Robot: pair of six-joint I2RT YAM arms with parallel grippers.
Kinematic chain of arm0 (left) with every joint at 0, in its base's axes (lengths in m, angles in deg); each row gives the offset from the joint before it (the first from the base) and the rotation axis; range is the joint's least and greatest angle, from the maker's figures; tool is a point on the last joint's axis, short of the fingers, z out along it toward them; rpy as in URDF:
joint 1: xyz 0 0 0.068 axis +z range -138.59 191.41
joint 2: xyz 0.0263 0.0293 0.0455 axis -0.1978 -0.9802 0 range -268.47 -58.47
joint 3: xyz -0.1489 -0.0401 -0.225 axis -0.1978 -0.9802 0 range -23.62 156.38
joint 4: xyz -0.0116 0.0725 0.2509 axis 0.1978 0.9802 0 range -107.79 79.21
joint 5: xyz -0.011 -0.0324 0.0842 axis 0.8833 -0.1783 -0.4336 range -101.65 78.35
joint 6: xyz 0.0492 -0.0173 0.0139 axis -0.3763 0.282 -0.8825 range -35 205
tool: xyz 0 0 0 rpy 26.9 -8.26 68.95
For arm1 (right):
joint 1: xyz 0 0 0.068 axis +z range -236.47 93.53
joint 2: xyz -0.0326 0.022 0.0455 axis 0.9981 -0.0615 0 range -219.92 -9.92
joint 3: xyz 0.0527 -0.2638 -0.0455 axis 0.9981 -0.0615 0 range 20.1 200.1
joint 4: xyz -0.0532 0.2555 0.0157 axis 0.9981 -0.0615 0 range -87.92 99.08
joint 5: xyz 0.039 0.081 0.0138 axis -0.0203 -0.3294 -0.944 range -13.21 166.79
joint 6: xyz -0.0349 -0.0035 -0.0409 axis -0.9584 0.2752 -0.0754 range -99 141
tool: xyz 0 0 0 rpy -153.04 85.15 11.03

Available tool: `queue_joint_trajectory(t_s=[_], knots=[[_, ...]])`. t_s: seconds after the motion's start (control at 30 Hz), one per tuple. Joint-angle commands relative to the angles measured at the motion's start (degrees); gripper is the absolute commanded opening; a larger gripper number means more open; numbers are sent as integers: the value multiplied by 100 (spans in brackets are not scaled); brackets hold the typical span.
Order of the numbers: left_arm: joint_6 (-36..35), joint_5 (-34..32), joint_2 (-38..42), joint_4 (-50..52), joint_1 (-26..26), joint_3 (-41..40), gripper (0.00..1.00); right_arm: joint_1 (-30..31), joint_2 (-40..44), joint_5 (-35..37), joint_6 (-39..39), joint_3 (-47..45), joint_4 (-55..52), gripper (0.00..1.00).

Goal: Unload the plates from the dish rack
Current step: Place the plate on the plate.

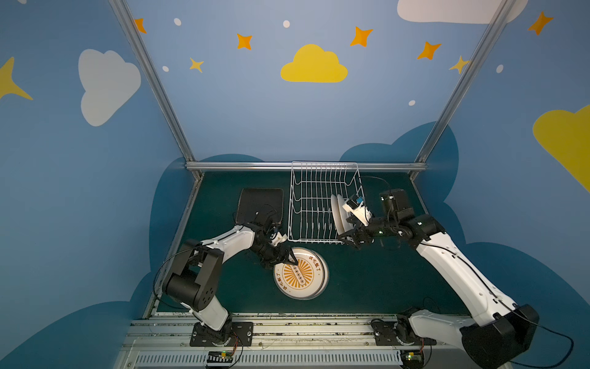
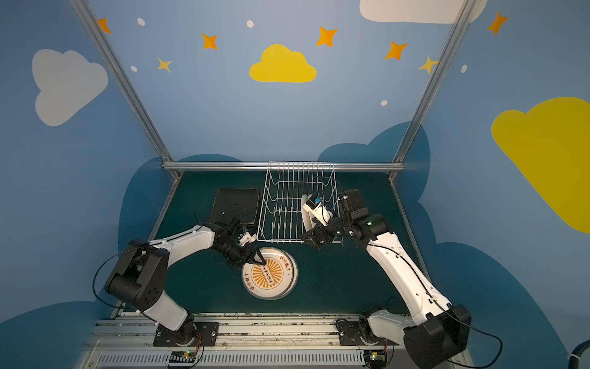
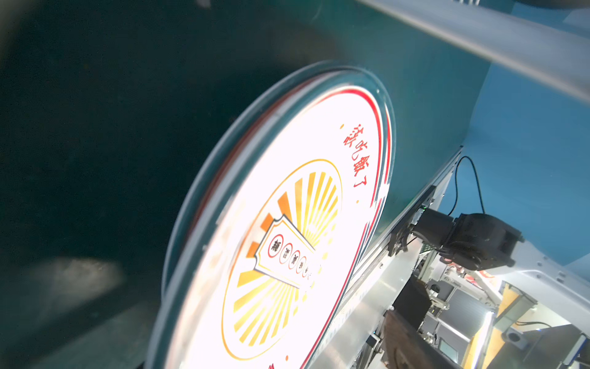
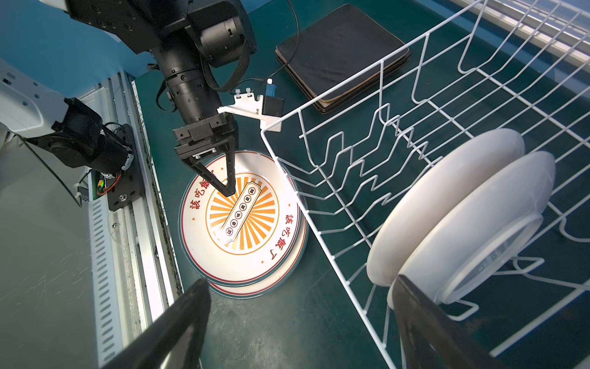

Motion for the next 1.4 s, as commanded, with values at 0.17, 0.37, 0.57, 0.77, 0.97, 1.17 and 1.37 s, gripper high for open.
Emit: queue_joint_trajectory(t_s=[0.17,0.37,0.57,0.77,0.97,1.17,1.37], knots=[[-100,-299,255,578,15,340,98,43,128,108,29,-69,61,89],[-118,-334,277,819,-12,553,100,43,113,122,30,-68,90,89],[-171,-369,179,911,-43,677,100,44,147,143,48,-109,127,89],[-187,-506,87,996,-92,743,100,43,185,199,39,-151,162,89],[-237,-857,228,1325,-48,970,100,43,282,342,72,-235,341,89],[-265,-998,379,1647,-53,1294,100,43,486,617,176,-486,675,89],[-253,-1242,589,1951,22,1880,100,43,893,986,252,-853,1294,89]])
